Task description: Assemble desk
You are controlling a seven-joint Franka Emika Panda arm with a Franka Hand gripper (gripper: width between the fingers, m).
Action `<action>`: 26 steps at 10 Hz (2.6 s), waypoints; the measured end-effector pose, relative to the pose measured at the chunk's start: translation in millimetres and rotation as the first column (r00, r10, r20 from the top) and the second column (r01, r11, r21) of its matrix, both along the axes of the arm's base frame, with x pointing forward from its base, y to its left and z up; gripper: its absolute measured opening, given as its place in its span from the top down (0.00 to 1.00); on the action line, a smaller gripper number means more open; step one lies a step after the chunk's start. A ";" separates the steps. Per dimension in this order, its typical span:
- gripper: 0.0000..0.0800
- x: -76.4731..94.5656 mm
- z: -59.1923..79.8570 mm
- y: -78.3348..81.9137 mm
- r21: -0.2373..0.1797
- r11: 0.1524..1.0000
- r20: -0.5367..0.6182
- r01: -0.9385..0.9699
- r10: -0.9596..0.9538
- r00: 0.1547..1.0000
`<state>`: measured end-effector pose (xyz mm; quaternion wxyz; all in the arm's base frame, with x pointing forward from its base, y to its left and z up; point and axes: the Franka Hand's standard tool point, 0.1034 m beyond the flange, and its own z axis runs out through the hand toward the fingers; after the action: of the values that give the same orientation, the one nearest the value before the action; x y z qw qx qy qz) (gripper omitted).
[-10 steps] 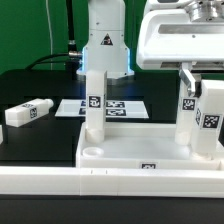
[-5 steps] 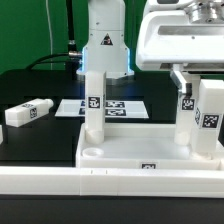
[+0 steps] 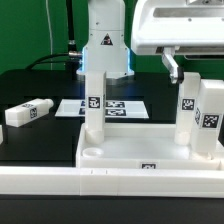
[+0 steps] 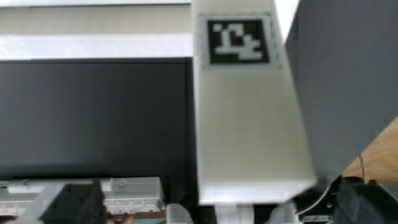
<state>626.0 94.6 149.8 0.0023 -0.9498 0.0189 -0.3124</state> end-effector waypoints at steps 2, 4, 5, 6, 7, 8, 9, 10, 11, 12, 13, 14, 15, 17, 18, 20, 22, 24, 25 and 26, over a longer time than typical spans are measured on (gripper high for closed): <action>0.19 10.0 10.7 -8.0 0.004 1.000 -0.011 0.000 0.000 1.000; 0.19 6.9 5.5 -4.4 0.013 1.000 -0.056 -0.005 0.006 0.998; 0.19 6.8 4.2 -4.3 0.014 1.000 -0.061 -0.003 0.004 0.998; 0.19 1.5 -5.9 0.2 0.029 1.000 -0.136 -0.004 0.008 0.991; 0.19 0.9 -8.7 4.8 0.054 0.999 -0.233 -0.002 0.014 0.972; 0.19 4.2 -6.3 5.2 0.063 0.998 -0.267 0.000 0.017 0.964; 0.19 -0.2 -10.5 6.1 0.075 0.997 -0.349 0.000 0.026 0.937; 0.19 0.8 -11.1 5.3 0.081 0.997 -0.382 0.002 0.029 0.924; 0.19 -2.6 -15.1 5.1 0.082 0.997 -0.444 0.003 0.033 0.896; 0.19 -2.8 -18.6 3.7 0.076 0.997 -0.498 0.001 0.037 0.867; 0.19 -2.7 -21.6 1.1 0.070 0.997 -0.576 -0.008 0.047 0.816; 0.19 1.8 -22.9 -0.5 0.064 0.998 -0.607 -0.012 0.048 0.793; 0.19 5.8 -23.7 -0.8 0.062 0.998 -0.605 -0.006 0.043 0.795; 0.19 5.3 -25.0 4.7 0.064 0.998 -0.608 0.028 0.017 0.794; 0.19 4.3 -26.5 8.8 0.066 0.997 -0.611 0.040 0.008 0.792; 0.40 3.4 -28.5 12.4 0.067 0.997 -0.612 0.046 0.004 0.791; 0.62 3.9 -28.5 11.2 0.067 0.997 -0.610 0.048 0.003 0.793; 0.64 4.0 -28.6 9.3 0.064 0.997 -0.610 0.049 0.001 0.792; 0.64 4.0 -28.7 9.1 0.064 0.995 -0.611 0.074 -0.020 0.791; 0.64 4.0 -28.7 9.0 0.064 0.995 -0.611 0.079 -0.024 0.791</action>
Offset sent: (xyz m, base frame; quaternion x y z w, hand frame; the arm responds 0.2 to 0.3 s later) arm 0.0000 0.0000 0.0000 0.0000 -0.0650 0.0000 0.9979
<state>630.0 103.6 121.1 0.0286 -0.9979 0.0578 0.0114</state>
